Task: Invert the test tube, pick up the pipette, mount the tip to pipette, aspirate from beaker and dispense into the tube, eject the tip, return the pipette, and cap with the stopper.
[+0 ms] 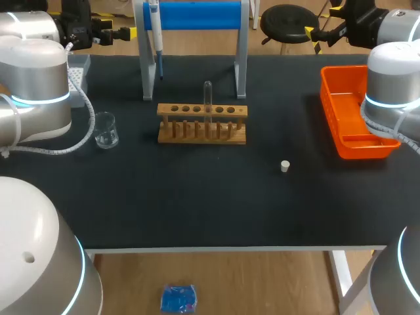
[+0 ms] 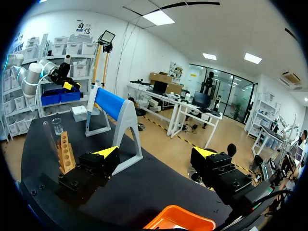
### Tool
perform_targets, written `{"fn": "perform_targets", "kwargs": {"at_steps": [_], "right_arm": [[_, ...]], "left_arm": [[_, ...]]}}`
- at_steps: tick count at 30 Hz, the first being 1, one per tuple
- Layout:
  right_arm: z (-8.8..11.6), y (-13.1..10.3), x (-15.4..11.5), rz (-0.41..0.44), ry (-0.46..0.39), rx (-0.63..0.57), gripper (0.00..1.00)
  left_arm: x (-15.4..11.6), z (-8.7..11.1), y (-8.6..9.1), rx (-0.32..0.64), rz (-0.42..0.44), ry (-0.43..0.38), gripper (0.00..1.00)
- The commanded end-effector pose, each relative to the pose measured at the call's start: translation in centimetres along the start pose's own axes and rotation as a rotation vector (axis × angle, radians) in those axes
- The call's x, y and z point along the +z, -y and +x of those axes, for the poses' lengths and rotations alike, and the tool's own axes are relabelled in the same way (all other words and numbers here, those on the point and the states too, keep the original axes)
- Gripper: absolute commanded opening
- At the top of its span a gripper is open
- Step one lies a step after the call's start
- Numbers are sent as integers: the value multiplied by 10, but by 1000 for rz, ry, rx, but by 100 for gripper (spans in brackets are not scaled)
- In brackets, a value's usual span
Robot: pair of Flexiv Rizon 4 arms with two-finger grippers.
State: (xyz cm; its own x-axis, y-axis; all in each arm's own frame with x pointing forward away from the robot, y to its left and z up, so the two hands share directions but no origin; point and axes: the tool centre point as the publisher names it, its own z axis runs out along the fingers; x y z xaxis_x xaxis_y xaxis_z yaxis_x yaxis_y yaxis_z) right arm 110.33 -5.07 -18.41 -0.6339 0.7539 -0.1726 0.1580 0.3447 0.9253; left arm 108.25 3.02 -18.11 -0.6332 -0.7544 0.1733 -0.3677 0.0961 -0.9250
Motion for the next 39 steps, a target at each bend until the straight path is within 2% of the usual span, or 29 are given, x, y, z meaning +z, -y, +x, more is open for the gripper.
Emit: {"fn": "perform_targets", "kwargs": {"at_steps": [1, 21, 25, 29, 31, 32, 34, 39], "right_arm": [[0, 0, 0, 0, 0, 0, 100], [0, 0, 0, 0, 0, 0, 100], [2, -21, -15, -76, -47, -22, 100], [20, -39, -35, -156, -152, -34, 100], [36, -41, -47, -200, -239, -22, 100], [41, -41, -50, -213, -267, -21, 100], [63, -38, -62, -258, -386, -31, 100], [102, -23, -77, -288, -584, -48, 100]], "left_arm": [[0, 0, 0, 0, 1, 0, 100], [0, 0, 0, 0, 1, 0, 100], [0, 0, 0, 0, 1, 0, 100], [0, 0, 0, 0, 1, 0, 100], [0, 0, 0, 0, 1, 0, 100], [0, 0, 0, 0, 1, 0, 100], [0, 0, 0, 0, 1, 0, 100], [0, 0, 0, 0, 1, 0, 100]]}}
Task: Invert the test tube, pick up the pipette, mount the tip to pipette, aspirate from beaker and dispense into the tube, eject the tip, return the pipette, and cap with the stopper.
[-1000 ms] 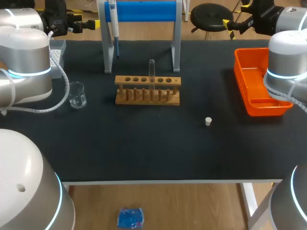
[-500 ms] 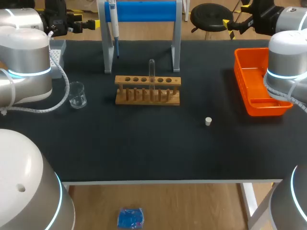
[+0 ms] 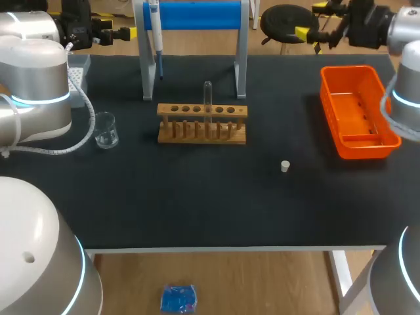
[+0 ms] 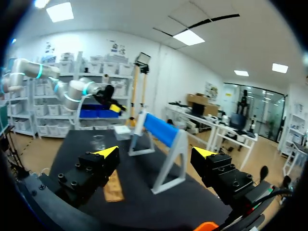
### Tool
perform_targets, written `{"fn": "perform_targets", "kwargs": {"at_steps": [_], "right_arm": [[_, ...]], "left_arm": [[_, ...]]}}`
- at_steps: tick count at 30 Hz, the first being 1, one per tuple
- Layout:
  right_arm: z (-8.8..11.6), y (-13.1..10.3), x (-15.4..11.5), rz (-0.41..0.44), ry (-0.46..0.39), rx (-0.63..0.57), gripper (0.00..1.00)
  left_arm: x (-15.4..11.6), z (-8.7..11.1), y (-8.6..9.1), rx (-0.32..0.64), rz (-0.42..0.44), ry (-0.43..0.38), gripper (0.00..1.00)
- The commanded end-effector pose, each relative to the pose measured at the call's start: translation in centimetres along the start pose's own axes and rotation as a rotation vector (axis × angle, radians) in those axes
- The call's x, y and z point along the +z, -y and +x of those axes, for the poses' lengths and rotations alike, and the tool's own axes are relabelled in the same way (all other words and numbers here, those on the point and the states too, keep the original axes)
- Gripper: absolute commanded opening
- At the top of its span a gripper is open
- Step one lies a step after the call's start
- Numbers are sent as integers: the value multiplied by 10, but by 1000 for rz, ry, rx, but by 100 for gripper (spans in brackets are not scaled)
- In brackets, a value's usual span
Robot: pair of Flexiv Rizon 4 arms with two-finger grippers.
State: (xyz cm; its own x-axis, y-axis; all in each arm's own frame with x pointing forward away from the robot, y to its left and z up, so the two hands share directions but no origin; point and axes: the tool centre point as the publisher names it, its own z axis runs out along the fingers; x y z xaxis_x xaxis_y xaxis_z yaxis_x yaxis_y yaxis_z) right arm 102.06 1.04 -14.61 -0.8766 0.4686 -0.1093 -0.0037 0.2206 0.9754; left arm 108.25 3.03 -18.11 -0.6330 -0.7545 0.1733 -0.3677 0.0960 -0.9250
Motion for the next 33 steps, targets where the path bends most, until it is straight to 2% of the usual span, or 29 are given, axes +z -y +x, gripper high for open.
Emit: {"fn": "perform_targets", "kwargs": {"at_steps": [1, 7, 9, 23, 28, 33], "right_arm": [[32, 14, -33, -91, -233, -16, 100], [87, 22, -43, -138, -444, -55, 100], [99, 26, -45, -129, -478, -66, 100], [99, 26, -45, -129, -478, -66, 100], [124, 38, -24, -94, -546, -72, 100], [145, 43, 1, -90, -570, -79, 100]], "left_arm": [[0, 0, 0, 0, 1, 0, 100], [0, 0, 0, 0, 1, 0, 100], [0, 0, 0, 0, 1, 0, 100], [0, 0, 0, 0, 1, 0, 100], [0, 0, 0, 0, 1, 0, 100], [0, 0, 0, 0, 1, 0, 100]]}}
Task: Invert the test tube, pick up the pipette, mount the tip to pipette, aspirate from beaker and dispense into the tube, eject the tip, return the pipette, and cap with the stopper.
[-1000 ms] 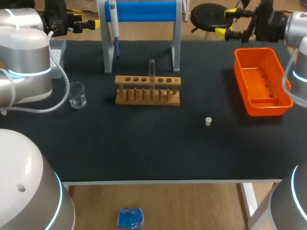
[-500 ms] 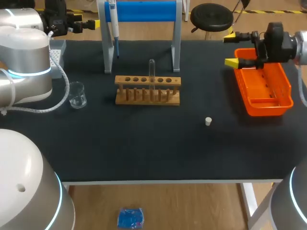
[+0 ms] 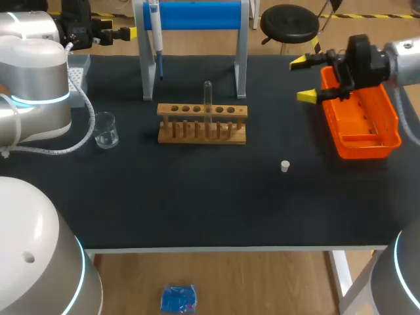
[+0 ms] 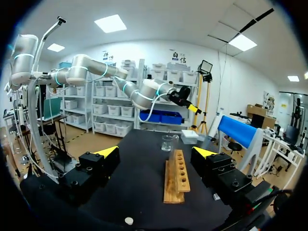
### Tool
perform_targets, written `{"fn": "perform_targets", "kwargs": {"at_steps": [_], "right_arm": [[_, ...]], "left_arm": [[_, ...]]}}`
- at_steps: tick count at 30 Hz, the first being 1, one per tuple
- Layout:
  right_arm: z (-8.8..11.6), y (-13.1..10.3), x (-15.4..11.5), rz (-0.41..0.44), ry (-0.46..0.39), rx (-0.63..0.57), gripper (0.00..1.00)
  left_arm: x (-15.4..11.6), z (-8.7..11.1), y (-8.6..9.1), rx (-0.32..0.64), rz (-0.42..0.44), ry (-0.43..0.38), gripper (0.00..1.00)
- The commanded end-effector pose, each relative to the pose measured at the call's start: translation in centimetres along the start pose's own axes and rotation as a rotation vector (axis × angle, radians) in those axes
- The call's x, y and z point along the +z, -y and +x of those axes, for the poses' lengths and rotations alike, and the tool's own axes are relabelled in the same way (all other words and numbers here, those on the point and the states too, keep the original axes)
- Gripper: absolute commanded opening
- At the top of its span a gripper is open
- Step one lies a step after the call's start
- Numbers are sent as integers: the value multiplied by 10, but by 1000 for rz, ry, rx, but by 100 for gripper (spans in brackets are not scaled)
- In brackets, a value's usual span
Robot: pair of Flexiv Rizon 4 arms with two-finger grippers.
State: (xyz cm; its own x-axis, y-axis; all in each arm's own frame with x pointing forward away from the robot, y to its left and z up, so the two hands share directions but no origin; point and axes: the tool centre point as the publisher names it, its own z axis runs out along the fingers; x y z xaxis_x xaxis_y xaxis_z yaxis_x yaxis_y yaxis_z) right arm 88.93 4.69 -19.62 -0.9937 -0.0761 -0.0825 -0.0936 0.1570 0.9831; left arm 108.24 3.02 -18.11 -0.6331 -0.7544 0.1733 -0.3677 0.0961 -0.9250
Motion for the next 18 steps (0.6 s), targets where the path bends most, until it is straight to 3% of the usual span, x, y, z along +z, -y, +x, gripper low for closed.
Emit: {"fn": "perform_targets", "kwargs": {"at_steps": [1, 7, 18], "right_arm": [[-6, 5, 30, -16, -14, -4, 100], [0, 11, 56, -43, -60, -21, 100], [15, 21, 57, -38, -107, -20, 100]], "left_arm": [[0, 0, 0, 0, 1, 0, 100], [0, 0, 0, 0, 1, 0, 100], [0, 0, 0, 0, 1, 0, 100]]}}
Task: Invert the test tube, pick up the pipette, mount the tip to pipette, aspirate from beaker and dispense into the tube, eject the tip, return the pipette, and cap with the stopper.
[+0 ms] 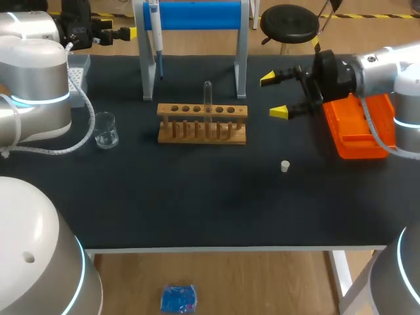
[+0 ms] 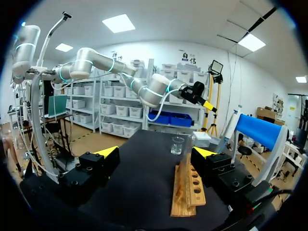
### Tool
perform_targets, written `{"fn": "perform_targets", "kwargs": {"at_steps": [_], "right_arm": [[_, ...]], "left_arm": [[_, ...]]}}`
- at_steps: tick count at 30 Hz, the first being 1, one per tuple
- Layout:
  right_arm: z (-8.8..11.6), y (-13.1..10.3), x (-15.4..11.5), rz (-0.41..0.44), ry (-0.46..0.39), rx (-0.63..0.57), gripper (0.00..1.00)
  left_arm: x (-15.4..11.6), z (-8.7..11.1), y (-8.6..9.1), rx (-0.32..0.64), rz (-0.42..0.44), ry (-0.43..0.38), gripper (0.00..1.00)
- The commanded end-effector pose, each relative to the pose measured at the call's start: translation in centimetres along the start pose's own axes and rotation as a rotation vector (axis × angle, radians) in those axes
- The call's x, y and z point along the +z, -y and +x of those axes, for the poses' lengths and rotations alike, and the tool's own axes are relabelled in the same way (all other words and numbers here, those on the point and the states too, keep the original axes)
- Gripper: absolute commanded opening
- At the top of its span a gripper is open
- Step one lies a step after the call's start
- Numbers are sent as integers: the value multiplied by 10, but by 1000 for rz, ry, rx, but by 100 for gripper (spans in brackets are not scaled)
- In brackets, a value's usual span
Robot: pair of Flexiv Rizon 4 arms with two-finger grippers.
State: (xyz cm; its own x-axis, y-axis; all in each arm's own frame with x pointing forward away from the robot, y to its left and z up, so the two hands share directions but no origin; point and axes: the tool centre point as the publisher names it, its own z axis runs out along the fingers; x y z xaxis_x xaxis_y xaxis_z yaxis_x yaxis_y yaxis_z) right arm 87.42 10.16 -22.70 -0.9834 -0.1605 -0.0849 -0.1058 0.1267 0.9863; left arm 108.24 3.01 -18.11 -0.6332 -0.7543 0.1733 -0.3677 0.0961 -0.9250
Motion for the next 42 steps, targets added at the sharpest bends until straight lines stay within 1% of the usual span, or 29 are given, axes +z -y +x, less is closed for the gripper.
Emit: {"fn": "perform_targets", "kwargs": {"at_steps": [1, 9, 13, 15, 17, 19, 21, 24, 25, 26, 42], "right_arm": [[3, 1, -3, -8, -29, -3, 100], [9, 5, 1, -5, -59, 21, 100], [9, 5, 1, -5, -59, 21, 100], [9, 5, 1, -5, -59, 21, 100], [9, 5, 1, -5, -59, 21, 100], [9, 5, 1, -5, -59, 21, 100], [9, 5, 1, -5, -59, 21, 100], [9, 5, 1, -5, -59, 21, 100], [9, 5, 1, -5, -59, 21, 100], [9, 5, 1, -5, -59, 21, 100], [9, 5, 1, -5, -59, 21, 100]], "left_arm": [[0, 0, 0, 0, 1, 0, 100], [0, 0, 0, 0, 1, 0, 100], [0, 0, 0, 0, 1, 0, 100], [-4, 16, 0, 41, -19, -55, 100], [-11, 47, 3, 119, -75, -90, 100], [-20, 75, 3, 165, -103, -114, 100], [-27, 100, 0, 214, -144, -115, 100], [-33, 128, -9, 248, -177, -111, 100], [-33, 136, -13, 268, -205, -106, 100], [-33, 143, -17, 282, -207, -120, 100], [-33, 143, -17, 282, -207, -120, 100]]}}
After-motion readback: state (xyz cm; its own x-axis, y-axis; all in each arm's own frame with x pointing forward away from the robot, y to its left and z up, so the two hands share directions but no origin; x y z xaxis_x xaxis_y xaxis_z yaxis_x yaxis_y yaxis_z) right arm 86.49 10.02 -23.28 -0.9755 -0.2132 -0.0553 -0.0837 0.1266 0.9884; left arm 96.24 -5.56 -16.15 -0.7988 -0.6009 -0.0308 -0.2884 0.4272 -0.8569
